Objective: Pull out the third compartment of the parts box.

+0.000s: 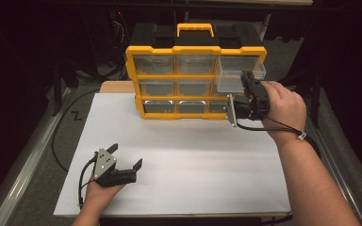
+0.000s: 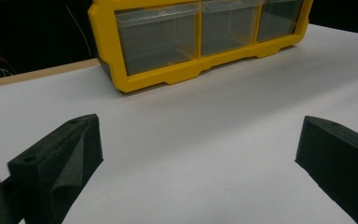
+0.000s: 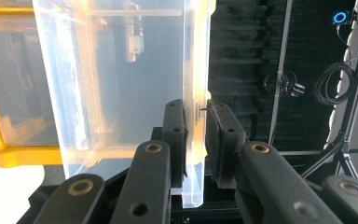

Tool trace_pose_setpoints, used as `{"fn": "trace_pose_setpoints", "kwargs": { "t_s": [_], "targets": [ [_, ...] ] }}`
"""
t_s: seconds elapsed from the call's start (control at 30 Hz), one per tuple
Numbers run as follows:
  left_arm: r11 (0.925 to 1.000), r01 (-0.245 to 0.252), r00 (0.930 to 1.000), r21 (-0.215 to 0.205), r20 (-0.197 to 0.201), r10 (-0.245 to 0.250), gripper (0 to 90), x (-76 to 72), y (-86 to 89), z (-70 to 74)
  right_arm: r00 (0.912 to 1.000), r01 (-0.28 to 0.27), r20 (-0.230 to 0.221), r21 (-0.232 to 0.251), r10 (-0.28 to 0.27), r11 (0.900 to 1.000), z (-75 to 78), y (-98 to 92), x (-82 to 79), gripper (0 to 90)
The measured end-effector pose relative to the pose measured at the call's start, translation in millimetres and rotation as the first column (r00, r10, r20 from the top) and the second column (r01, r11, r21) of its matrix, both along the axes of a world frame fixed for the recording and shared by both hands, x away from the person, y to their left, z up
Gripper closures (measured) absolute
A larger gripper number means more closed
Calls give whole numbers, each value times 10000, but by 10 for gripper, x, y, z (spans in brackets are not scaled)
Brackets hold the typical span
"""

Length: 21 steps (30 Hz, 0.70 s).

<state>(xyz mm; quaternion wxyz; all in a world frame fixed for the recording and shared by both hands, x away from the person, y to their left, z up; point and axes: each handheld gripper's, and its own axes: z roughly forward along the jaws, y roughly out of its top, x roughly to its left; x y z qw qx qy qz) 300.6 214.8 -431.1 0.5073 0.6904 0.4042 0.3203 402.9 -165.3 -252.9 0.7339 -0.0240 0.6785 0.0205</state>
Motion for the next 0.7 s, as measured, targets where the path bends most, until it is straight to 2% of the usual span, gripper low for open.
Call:
{"fn": "trace_pose_setpoints", "kwargs": {
  "t_s": [0.23,0.7],
  "targets": [
    [10000,33,10000,72,-26,-33,14,1,-2,-1,9998,-135,158,21,134,9999,-27,-1,-96,803],
    [9999,45,10000,99,-27,-45,14,2,-8,-4,9996,-203,211,53,202,9998,-48,-21,-161,802]
  ]
}}
